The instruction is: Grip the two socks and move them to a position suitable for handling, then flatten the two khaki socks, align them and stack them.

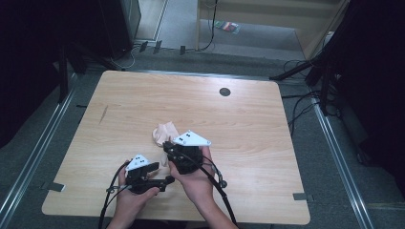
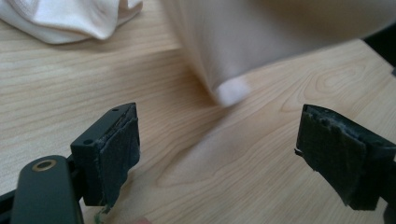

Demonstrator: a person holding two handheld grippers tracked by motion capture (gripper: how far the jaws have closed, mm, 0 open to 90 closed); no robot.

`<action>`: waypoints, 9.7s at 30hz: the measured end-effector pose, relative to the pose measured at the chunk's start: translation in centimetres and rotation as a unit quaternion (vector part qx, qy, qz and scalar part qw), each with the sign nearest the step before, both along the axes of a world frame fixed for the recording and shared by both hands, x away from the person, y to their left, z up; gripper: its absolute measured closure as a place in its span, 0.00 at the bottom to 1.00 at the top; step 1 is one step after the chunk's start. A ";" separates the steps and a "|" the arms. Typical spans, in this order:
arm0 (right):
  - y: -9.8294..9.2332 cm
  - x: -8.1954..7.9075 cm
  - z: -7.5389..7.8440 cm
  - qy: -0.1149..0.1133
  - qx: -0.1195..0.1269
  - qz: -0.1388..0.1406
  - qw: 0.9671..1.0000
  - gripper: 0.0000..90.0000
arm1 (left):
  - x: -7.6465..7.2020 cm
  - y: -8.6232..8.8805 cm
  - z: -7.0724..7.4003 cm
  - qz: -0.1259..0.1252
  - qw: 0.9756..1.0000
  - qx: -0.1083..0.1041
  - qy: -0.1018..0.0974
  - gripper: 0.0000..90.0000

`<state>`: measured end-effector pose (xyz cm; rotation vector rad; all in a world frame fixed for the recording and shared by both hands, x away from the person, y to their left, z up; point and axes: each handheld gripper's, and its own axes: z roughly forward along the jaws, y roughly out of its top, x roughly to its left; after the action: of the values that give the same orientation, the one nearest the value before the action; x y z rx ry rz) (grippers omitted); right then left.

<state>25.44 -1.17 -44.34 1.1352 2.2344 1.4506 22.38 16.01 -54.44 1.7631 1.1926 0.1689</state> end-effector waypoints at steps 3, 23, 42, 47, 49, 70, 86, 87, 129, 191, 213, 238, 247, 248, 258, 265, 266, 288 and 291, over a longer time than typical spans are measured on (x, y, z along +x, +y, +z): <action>-0.2 -0.7 1.9 -0.011 0.040 0.014 0.999 0.98 | 0.1 0.7 0.5 0.036 0.999 0.030 -0.029 0.23; -13.1 2.1 -8.5 0.111 -0.007 -0.093 0.989 0.92 | -0.6 0.1 0.6 -0.125 0.984 0.112 -0.063 0.56; -12.9 2.1 -9.7 0.112 -0.019 -0.085 0.990 0.82 | 4.1 1.7 -0.8 0.015 0.998 0.063 0.023 0.83; -12.4 2.0 -9.9 0.127 -0.001 -0.059 0.990 0.96 | 4.0 1.5 -0.7 -0.002 0.997 0.077 0.022 1.00; -12.3 1.9 -9.9 0.127 0.001 -0.060 0.990 0.97 | 3.9 1.7 -0.6 -0.006 0.997 0.071 0.021 1.00; -13.3 -1.2 -9.6 0.126 0.011 -0.057 0.990 0.98 | -0.6 3.6 0.8 -0.061 0.990 0.123 -0.027 1.00; -14.0 -1.0 -9.3 0.102 0.034 -0.081 0.991 0.77 | 0.0 4.6 0.6 -0.032 0.997 0.064 -0.036 0.71; -13.9 -1.0 -9.4 0.108 0.033 -0.080 0.990 0.78 | 0.0 4.6 0.5 -0.029 0.997 0.064 -0.036 0.71; 1.1 6.8 -5.3 0.044 -0.035 0.021 0.998 0.79 | 3.1 10.6 -0.8 0.122 0.988 -0.002 -0.093 0.55; -2.4 10.0 -3.8 0.084 0.012 -0.102 0.991 0.99 | 3.2 10.4 -0.8 0.111 0.990 0.010 -0.083 0.71; -9.5 12.8 -7.8 0.129 -0.016 -0.173 0.976 0.91 | 3.3 10.4 -0.8 0.111 0.990 0.010 -0.081 0.72; -9.9 13.2 -9.3 0.069 -0.045 -0.129 0.988 0.75 | 11.3 3.6 0.7 0.086 0.993 0.057 -0.062 0.68; -9.5 13.3 -9.9 0.067 -0.057 -0.123 0.989 0.74 | 13.1 2.3 0.2 0.082 0.992 0.076 -0.051 0.69; -9.5 13.3 -10.0 0.066 -0.057 -0.124 0.989 0.74 | 13.2 2.2 0.2 0.083 0.992 0.079 -0.049 0.69; -8.9 13.0 -10.4 0.052 -0.088 -0.116 0.988 0.78 | 13.6 1.5 -0.5 0.086 0.989 0.119 -0.033 0.79; -8.2 12.5 -10.3 0.046 -0.107 -0.111 0.987 0.98 | 13.5 1.4 -0.5 0.076 0.987 0.137 -0.020 0.98; -8.2 12.5 -10.2 0.050 -0.106 -0.113 0.987 0.99 | 13.5 1.4 -0.5 0.076 0.987 0.137 -0.020 0.99; -10.8 12.2 -9.3 0.067 -0.021 -0.135 0.988 0.71 | 13.5 2.5 0.4 0.089 0.992 0.082 -0.030 0.70; -10.2 12.5 -9.6 0.068 -0.030 -0.119 0.990 0.67 | 13.7 2.2 -0.2 0.086 0.992 0.089 -0.009 0.73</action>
<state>37.97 -11.41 -53.99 1.4627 2.1234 1.2384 36.05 18.21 -54.60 1.8053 1.3519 0.4026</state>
